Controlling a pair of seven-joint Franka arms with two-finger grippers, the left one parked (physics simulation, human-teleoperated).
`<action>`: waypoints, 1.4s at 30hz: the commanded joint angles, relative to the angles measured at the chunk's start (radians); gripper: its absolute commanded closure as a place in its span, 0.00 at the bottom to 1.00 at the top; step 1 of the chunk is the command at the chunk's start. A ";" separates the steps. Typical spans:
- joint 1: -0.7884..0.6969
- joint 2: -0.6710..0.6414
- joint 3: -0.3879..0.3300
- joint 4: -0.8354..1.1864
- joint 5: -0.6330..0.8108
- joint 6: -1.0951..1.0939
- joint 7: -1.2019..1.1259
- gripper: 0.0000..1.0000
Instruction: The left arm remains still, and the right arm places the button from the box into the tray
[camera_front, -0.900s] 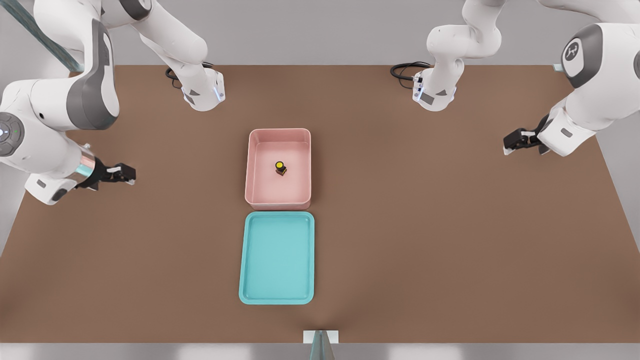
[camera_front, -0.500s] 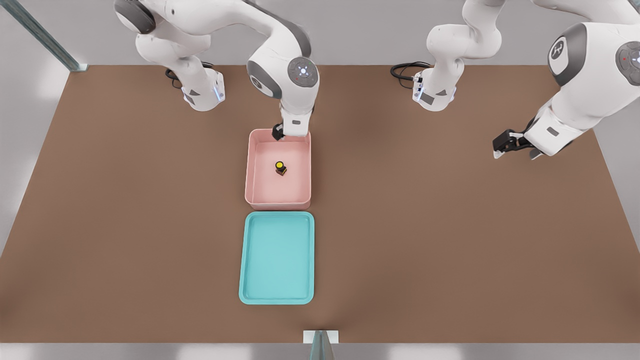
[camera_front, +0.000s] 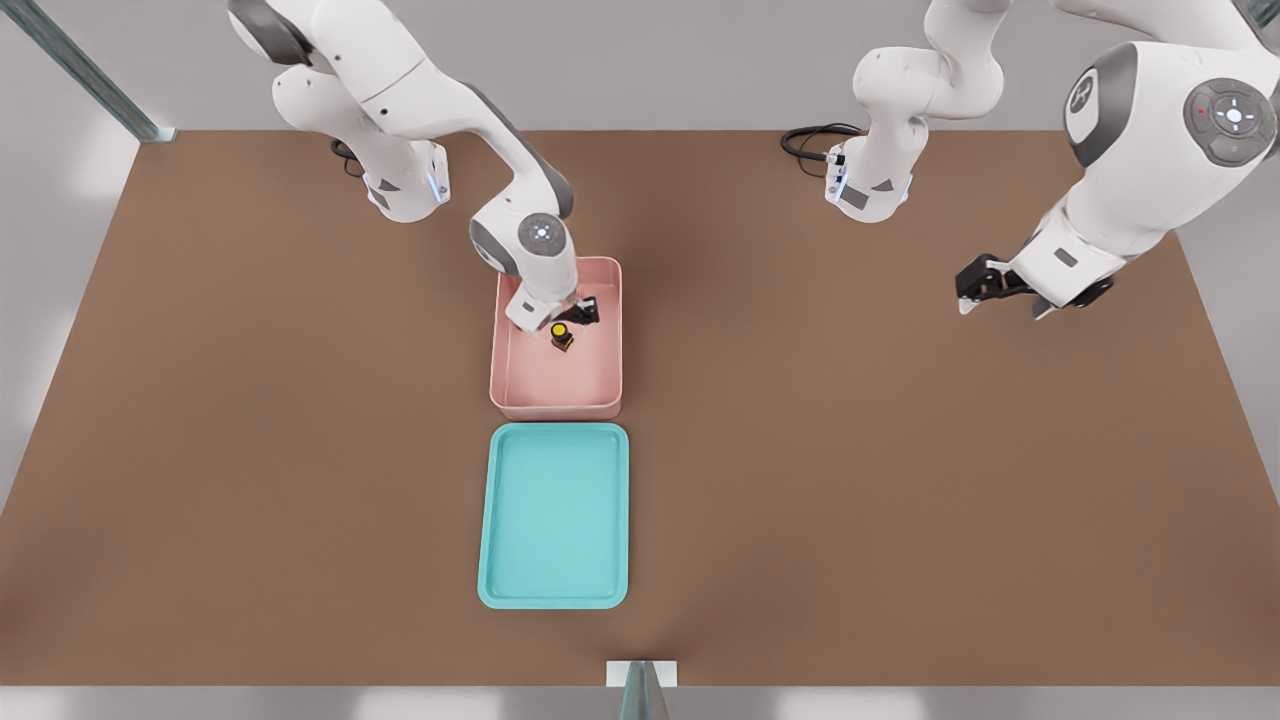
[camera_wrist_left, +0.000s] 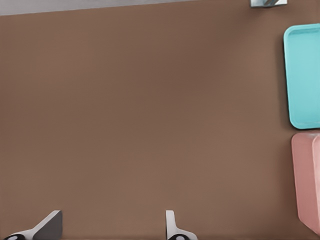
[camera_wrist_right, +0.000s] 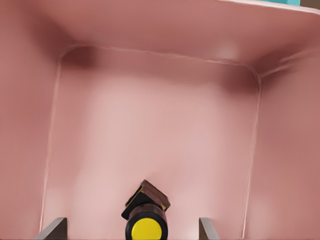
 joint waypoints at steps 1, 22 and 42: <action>0.008 0.002 -0.002 -0.024 -0.002 0.201 0.403 0.02; 0.011 0.065 -0.054 -0.178 -0.220 0.409 0.388 0.10; -0.107 0.086 -0.069 0.361 0.143 -0.110 -0.085 0.48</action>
